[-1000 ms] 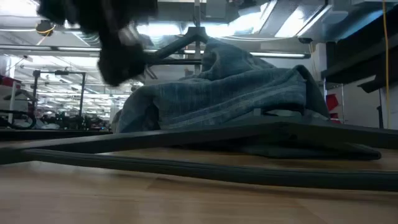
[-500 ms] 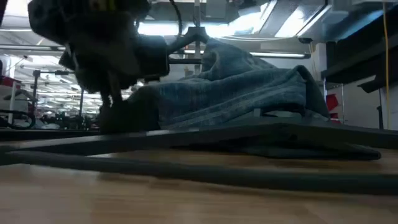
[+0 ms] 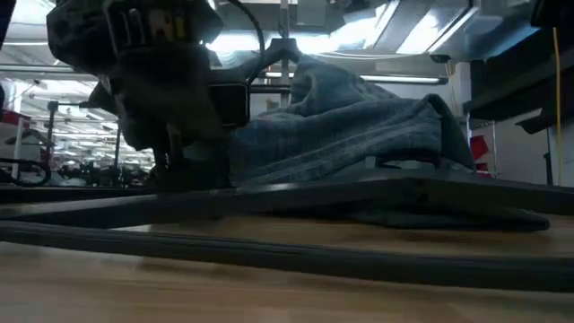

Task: Unhang clothes
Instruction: Hang the hanger

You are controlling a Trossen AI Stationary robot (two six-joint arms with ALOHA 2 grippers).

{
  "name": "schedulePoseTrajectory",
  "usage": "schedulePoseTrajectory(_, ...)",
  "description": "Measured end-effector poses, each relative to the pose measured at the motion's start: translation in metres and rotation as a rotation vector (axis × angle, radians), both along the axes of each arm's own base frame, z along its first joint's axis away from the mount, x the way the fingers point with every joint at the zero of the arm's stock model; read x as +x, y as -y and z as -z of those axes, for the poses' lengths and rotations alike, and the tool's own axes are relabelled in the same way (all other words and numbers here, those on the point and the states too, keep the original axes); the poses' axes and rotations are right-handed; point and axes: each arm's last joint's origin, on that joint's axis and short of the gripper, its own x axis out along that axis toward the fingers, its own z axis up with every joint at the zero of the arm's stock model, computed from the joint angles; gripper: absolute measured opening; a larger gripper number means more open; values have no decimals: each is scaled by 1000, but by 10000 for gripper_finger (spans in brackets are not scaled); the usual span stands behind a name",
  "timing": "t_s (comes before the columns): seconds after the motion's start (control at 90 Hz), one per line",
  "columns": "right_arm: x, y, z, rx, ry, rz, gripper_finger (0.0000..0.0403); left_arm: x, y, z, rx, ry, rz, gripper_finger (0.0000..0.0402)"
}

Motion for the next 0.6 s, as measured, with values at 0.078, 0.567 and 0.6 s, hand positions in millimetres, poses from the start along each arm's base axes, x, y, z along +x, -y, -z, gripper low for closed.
schedulePoseTrajectory(0.078,1,1,0,-3,-1,3,356,1,0,-1,-23,-2,-14,276)
schedulePoseTrajectory(0.567,18,9,0,64,7,11,355,7,0,-5,-61,-24,-98,276)
schedulePoseTrajectory(0.6,19,11,2,60,-5,16,354,7,0,-5,-61,-24,-99,276)
